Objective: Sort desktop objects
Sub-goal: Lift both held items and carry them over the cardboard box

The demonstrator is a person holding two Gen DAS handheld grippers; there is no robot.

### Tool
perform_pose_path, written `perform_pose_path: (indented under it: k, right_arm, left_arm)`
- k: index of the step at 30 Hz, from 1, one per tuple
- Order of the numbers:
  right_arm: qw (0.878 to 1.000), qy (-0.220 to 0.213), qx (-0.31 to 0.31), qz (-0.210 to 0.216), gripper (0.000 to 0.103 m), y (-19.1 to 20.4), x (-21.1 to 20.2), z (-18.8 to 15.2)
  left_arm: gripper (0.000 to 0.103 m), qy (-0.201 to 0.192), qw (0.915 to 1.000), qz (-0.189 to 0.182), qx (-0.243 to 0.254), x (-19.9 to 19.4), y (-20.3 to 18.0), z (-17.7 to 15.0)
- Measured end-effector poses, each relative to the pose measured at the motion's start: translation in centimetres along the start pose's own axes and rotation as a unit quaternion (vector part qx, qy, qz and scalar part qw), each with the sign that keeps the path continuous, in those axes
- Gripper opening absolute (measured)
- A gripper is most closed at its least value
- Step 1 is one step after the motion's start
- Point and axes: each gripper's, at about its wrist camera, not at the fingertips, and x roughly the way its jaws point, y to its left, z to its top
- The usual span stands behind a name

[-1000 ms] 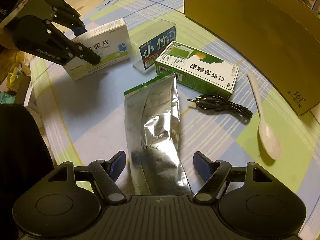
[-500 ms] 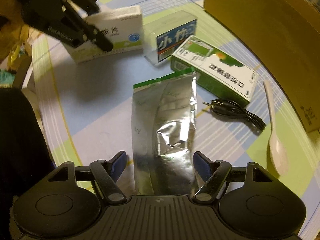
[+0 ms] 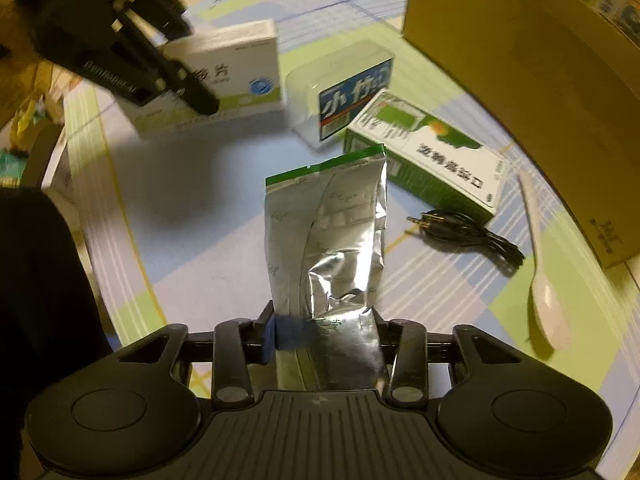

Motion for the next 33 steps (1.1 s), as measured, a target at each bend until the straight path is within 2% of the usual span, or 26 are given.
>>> perform_pose_path:
  k: [10, 18, 27, 33]
  right_arm:
    - [0.996, -0.03, 0.09, 0.002, 0.038, -1.3, -2.8, -0.4]
    - [0.984, -0.062, 0.167, -0.011, 0.038, -2.0, -5.6, -0.9]
    - [0.973, -0.092, 0.204, -0.051, 0.038, -2.0, -9.7, -1.9]
    - [0.97, -0.106, 0.211, -0.062, 0.038, -2.0, -11.9, -2.2]
  left_arm:
    - [0.02, -0.017, 0.9997, 0.002, -0.016, -2.2, -0.6, -0.1]
    - [0.02, -0.033, 0.9981, -0.002, -0.052, -4.0, -1.9, 0.1]
    - [0.02, -0.06, 0.9962, -0.006, -0.064, -6.7, -4.3, 1.0]
    - [0.02, -0.072, 0.9953, -0.007, -0.064, -8.1, -5.5, 2.1]
